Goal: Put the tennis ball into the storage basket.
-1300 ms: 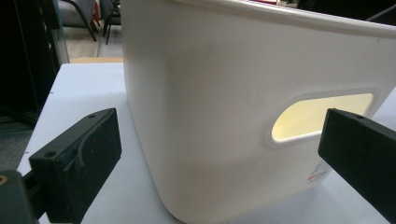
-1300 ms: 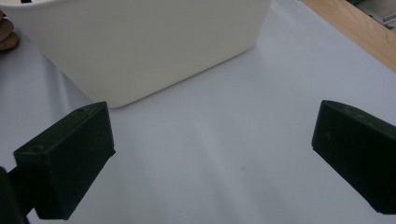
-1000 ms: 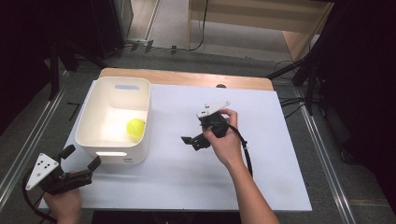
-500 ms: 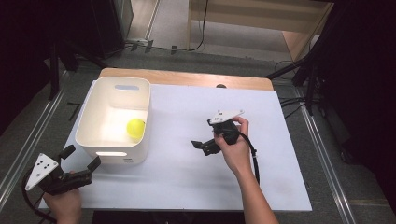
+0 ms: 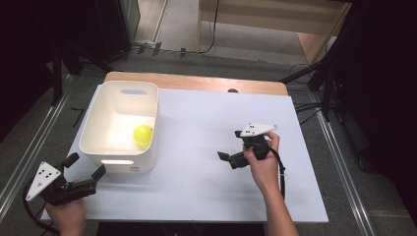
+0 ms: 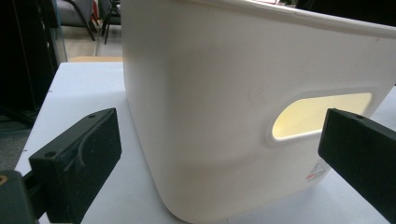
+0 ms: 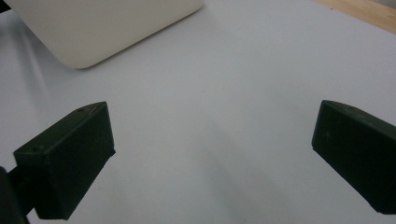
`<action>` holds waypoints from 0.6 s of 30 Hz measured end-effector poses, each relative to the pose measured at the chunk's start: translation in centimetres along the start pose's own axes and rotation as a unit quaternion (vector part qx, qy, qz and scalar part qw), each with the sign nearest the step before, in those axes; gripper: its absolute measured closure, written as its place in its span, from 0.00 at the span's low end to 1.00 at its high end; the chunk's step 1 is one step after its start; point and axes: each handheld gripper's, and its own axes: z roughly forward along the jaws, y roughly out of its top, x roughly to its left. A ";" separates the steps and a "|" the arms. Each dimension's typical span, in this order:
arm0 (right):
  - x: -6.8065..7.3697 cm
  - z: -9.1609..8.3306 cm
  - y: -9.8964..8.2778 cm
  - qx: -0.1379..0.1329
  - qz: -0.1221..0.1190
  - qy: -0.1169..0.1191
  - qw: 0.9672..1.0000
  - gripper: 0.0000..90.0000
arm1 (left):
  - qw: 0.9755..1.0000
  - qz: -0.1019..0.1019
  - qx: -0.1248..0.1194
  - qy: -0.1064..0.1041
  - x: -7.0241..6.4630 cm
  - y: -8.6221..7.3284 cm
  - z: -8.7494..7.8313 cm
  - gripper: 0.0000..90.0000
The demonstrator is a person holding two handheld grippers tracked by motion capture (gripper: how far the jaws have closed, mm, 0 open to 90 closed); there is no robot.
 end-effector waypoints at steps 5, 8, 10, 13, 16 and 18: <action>-0.6 -1.1 -1.4 -0.010 0.014 -0.005 1.000 0.00 | 1.000 -0.013 -0.005 -0.005 0.4 0.0 -0.1 0.00; -0.8 -1.7 -2.2 -0.015 0.020 -0.009 1.000 0.00 | 1.000 -0.017 -0.008 -0.006 0.5 -0.1 -0.2 0.00; -1.0 -2.1 -2.7 -0.020 0.025 -0.012 0.999 0.00 | 1.000 -0.017 -0.006 -0.006 0.5 -0.1 -0.2 0.00; -1.3 -2.8 -3.5 -0.026 0.029 -0.019 0.999 0.00 | 1.000 -0.011 -0.004 -0.007 0.4 -0.1 -0.1 0.00; -1.6 -3.5 -4.2 -0.030 0.037 -0.026 0.999 0.00 | 1.000 -0.011 -0.003 -0.006 0.4 -0.1 -0.1 0.00; -1.8 -3.8 -4.7 -0.035 0.039 -0.030 0.998 0.00 | 1.000 -0.011 -0.003 -0.006 0.4 -0.1 -0.1 0.00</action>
